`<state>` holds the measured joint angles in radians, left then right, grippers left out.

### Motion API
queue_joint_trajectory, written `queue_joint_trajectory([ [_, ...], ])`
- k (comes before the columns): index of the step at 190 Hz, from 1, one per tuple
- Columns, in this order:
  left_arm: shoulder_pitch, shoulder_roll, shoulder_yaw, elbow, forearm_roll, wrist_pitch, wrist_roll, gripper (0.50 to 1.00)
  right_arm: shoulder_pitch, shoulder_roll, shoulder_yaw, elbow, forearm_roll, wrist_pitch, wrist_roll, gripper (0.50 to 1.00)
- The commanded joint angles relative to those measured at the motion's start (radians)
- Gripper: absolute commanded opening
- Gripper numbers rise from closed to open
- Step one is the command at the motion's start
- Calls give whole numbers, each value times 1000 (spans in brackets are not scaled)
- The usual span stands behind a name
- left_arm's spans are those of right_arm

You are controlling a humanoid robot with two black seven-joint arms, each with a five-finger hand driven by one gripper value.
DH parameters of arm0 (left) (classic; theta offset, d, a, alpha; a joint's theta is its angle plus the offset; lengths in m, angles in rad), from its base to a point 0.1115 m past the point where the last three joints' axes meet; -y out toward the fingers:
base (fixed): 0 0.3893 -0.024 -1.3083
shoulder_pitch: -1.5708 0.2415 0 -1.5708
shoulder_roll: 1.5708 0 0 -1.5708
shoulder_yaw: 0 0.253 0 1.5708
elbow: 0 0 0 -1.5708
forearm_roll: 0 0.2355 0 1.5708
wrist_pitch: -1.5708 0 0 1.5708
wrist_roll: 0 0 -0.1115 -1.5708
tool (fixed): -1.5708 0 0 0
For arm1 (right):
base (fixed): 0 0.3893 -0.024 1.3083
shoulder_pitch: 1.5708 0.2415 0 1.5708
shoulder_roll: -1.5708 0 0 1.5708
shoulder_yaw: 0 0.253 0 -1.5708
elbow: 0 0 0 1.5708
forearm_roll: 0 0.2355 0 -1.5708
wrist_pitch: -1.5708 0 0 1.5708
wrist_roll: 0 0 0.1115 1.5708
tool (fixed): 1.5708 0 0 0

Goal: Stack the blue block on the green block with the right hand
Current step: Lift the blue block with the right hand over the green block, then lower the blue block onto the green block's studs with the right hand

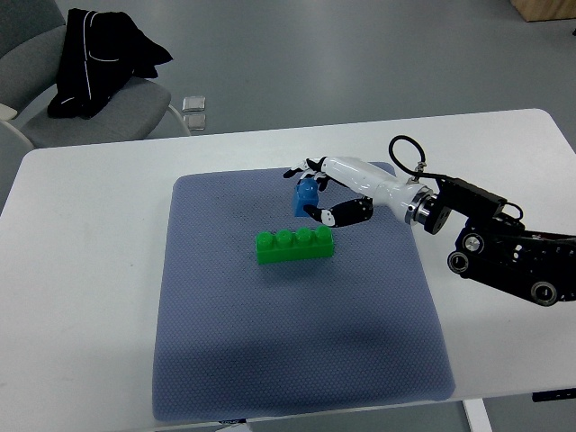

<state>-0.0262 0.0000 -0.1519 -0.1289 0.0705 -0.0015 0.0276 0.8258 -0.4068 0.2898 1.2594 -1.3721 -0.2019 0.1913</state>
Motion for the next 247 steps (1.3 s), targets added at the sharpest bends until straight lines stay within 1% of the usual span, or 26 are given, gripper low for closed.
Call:
queue_joint_trajectory([
  [1, 0, 0, 0, 0, 0, 0, 0, 1000, 9, 19, -15, -11, -7, -2, -9, 552],
  [55, 0, 0, 0, 0, 0, 0, 0, 1000, -4, 22, -26, -18, -33, -19, -9, 552],
  [87, 0, 0, 0, 0, 0, 0, 0, 1000, -19, 20, -44, -20, -59, -44, -7, 552],
  [222, 0, 0, 0, 0, 0, 0, 0, 1000, -42, 26, -46, -21, -87, -48, -4, 552],
  [247, 0, 0, 0, 0, 0, 0, 0, 1000, -42, 28, -47, -38, -93, -51, -3, 552],
])
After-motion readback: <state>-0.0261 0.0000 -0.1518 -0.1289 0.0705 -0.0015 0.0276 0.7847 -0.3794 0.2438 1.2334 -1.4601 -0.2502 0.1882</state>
